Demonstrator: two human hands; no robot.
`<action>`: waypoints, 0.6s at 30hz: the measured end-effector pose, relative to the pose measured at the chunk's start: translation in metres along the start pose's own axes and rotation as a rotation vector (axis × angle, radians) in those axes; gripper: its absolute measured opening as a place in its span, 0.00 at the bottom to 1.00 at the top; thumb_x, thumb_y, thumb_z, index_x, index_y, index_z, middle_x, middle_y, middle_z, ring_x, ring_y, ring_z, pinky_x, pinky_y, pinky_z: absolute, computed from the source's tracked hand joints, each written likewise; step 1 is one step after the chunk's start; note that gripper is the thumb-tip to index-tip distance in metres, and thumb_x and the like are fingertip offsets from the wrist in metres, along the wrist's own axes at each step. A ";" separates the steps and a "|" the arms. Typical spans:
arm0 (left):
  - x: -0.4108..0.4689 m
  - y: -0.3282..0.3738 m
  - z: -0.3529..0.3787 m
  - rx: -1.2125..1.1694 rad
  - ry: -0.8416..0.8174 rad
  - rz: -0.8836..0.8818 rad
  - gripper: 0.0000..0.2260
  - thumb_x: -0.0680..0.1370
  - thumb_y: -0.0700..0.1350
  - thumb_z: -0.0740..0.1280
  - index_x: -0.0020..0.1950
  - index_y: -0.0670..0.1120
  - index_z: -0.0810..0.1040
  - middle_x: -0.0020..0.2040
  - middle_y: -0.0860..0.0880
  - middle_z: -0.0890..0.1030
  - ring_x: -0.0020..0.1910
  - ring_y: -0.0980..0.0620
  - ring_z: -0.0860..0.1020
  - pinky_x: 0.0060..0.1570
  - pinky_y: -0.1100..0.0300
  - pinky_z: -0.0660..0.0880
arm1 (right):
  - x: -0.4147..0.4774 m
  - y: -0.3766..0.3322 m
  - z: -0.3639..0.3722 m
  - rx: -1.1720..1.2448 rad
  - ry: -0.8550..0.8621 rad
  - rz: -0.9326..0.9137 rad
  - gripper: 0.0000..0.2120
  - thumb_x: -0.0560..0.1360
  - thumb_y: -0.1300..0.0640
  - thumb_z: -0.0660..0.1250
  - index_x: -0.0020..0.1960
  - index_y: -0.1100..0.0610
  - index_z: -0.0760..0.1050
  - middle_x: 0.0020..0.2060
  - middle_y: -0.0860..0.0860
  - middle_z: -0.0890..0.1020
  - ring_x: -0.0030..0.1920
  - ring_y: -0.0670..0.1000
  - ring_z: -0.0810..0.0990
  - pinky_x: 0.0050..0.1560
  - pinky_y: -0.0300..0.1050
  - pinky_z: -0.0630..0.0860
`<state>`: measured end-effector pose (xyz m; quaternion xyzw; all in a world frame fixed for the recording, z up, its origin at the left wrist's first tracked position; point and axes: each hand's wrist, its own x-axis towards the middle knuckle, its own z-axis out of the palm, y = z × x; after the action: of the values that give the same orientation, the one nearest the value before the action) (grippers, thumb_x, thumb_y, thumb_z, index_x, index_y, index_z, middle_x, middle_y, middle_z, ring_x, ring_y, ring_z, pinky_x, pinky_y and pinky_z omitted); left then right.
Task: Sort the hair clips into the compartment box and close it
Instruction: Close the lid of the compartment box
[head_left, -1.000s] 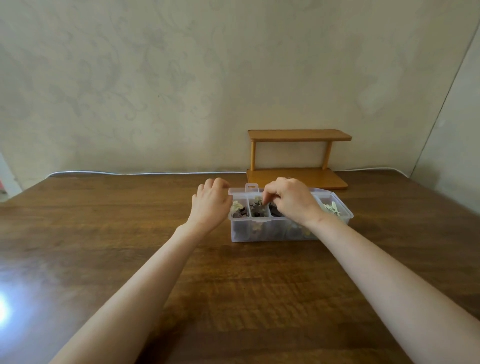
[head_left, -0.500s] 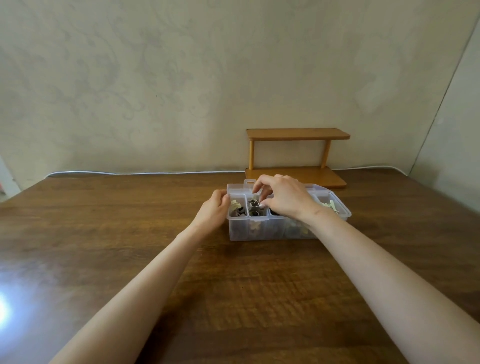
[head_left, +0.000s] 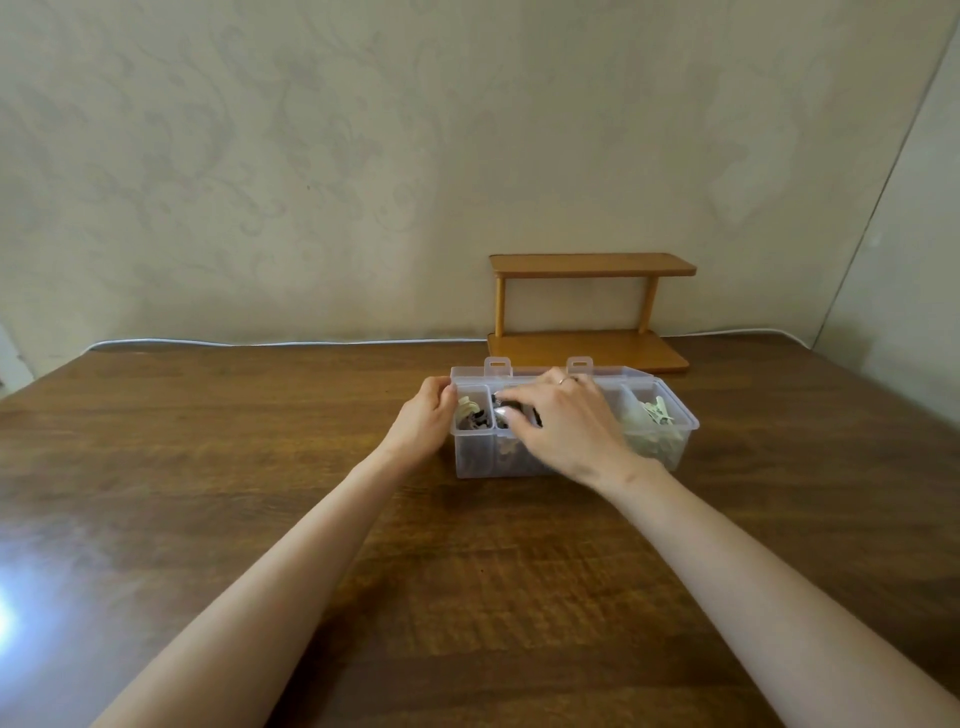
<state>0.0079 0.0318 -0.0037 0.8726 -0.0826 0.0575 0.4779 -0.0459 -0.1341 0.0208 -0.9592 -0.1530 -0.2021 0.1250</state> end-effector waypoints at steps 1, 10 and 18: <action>0.000 -0.001 0.000 -0.005 -0.001 0.002 0.19 0.82 0.50 0.51 0.70 0.43 0.64 0.67 0.43 0.72 0.64 0.47 0.71 0.55 0.59 0.68 | -0.004 -0.003 0.001 -0.015 -0.033 -0.002 0.18 0.80 0.45 0.55 0.66 0.48 0.73 0.62 0.51 0.78 0.66 0.50 0.70 0.70 0.51 0.57; 0.002 -0.007 -0.001 -0.055 -0.023 0.006 0.18 0.82 0.50 0.52 0.69 0.45 0.65 0.65 0.44 0.73 0.63 0.46 0.72 0.63 0.49 0.70 | -0.006 -0.009 0.008 -0.198 -0.140 -0.025 0.28 0.79 0.38 0.45 0.73 0.50 0.63 0.71 0.49 0.68 0.75 0.50 0.58 0.73 0.63 0.38; 0.004 -0.008 -0.006 -0.354 -0.081 -0.095 0.20 0.80 0.49 0.59 0.71 0.44 0.65 0.65 0.46 0.74 0.59 0.51 0.75 0.50 0.59 0.74 | -0.025 0.033 -0.015 0.408 0.281 0.139 0.17 0.80 0.51 0.59 0.67 0.51 0.73 0.64 0.47 0.76 0.68 0.47 0.67 0.68 0.42 0.61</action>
<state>0.0131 0.0409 -0.0059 0.7793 -0.0695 -0.0157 0.6226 -0.0611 -0.1752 0.0179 -0.8849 -0.1055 -0.2892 0.3495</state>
